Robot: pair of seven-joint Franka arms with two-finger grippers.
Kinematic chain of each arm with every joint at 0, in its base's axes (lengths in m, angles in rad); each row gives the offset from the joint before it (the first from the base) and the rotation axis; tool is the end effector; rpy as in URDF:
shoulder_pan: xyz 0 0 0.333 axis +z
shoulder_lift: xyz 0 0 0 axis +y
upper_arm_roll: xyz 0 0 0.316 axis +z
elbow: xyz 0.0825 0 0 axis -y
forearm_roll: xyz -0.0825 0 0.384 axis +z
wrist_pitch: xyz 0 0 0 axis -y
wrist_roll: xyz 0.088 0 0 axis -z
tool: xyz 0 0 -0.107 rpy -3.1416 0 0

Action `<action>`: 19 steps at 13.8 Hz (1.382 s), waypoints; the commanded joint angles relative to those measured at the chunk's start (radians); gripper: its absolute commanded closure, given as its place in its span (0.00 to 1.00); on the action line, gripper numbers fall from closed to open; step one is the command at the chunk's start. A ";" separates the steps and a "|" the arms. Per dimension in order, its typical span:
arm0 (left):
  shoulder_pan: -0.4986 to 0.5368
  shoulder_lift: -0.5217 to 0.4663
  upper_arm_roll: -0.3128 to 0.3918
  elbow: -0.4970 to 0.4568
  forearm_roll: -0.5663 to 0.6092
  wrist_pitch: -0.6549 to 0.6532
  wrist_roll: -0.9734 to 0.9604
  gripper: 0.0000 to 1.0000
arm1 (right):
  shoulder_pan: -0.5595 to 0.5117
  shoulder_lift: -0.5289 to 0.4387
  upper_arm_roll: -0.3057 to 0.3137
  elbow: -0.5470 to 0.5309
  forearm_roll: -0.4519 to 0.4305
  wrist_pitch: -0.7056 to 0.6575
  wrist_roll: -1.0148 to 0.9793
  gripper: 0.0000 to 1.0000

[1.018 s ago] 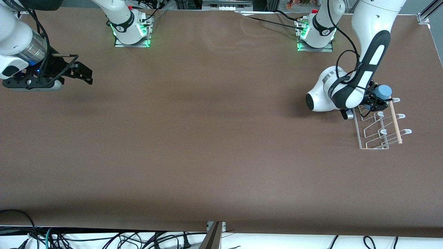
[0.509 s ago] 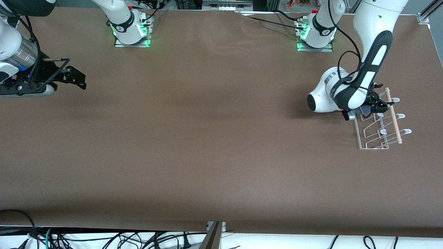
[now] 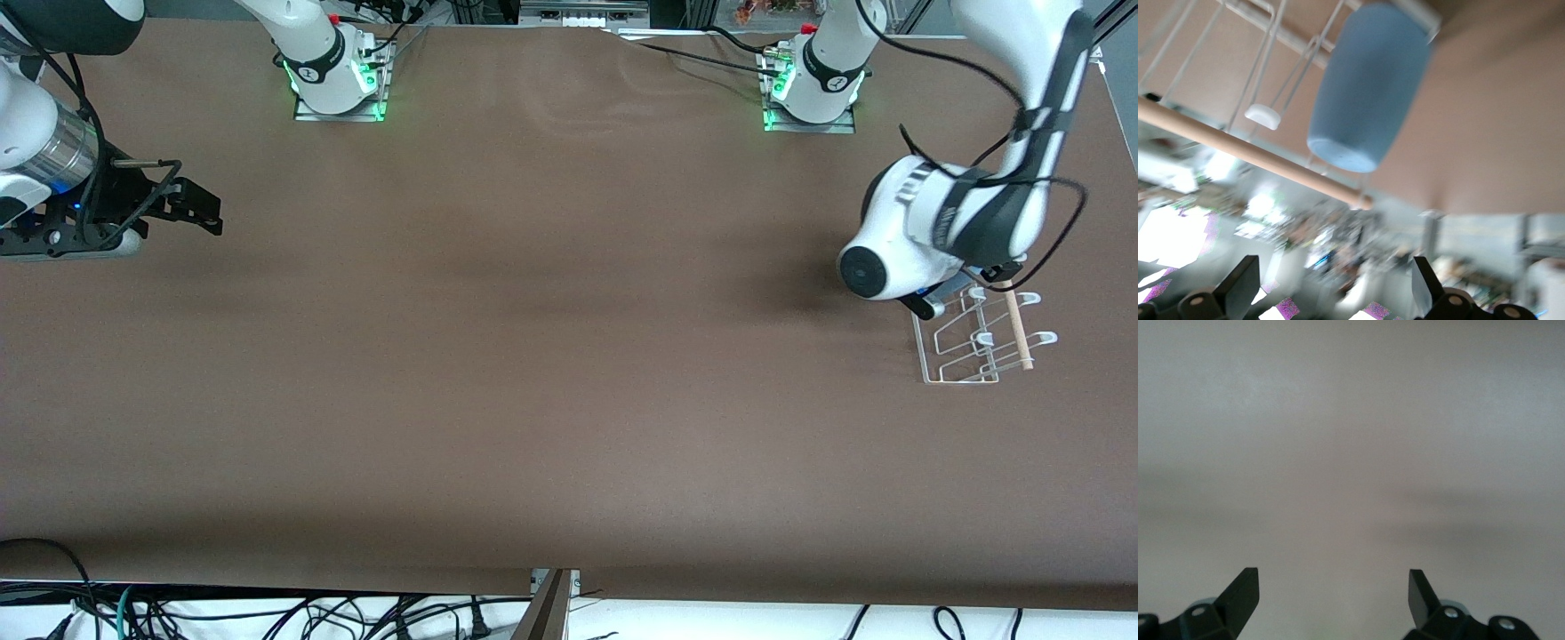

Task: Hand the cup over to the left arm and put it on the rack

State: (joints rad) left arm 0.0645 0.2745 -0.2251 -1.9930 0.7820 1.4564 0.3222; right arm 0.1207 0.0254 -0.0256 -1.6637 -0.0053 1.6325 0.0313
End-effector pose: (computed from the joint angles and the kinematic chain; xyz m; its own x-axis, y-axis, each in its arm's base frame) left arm 0.5236 0.0018 0.3186 0.4994 -0.2774 -0.8207 -0.7528 -0.6078 -0.2526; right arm 0.5608 0.0531 0.5716 0.9964 0.0639 -0.0563 0.0644 -0.9979 0.0077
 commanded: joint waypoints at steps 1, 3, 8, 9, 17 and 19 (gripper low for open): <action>0.061 -0.020 -0.003 0.120 -0.206 0.007 -0.002 0.00 | -0.010 0.007 0.012 0.024 -0.007 -0.023 -0.016 0.01; 0.066 -0.031 -0.002 0.176 -0.343 -0.001 -0.111 0.00 | -0.061 0.007 0.054 0.024 -0.010 -0.023 -0.017 0.01; 0.084 -0.038 0.001 0.380 -0.620 -0.001 -0.262 0.00 | -0.061 0.002 0.061 0.025 -0.012 -0.023 -0.033 0.01; 0.092 -0.041 0.000 0.425 -0.656 -0.001 -0.255 0.00 | -0.061 0.004 0.061 0.025 -0.012 -0.022 -0.033 0.01; -0.033 -0.210 0.169 0.391 -0.809 0.194 -0.270 0.00 | -0.062 0.005 0.059 0.030 -0.012 -0.022 -0.030 0.01; -0.083 -0.259 0.201 0.277 -0.826 0.287 -0.363 0.00 | -0.064 0.007 0.059 0.030 -0.010 -0.022 -0.030 0.01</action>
State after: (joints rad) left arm 0.0436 0.1104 -0.0696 -1.5517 -0.0178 1.6418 0.0372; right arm 0.0773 0.0263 0.0170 -1.6588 -0.0094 1.6302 0.0183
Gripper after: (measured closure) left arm 0.000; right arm 0.009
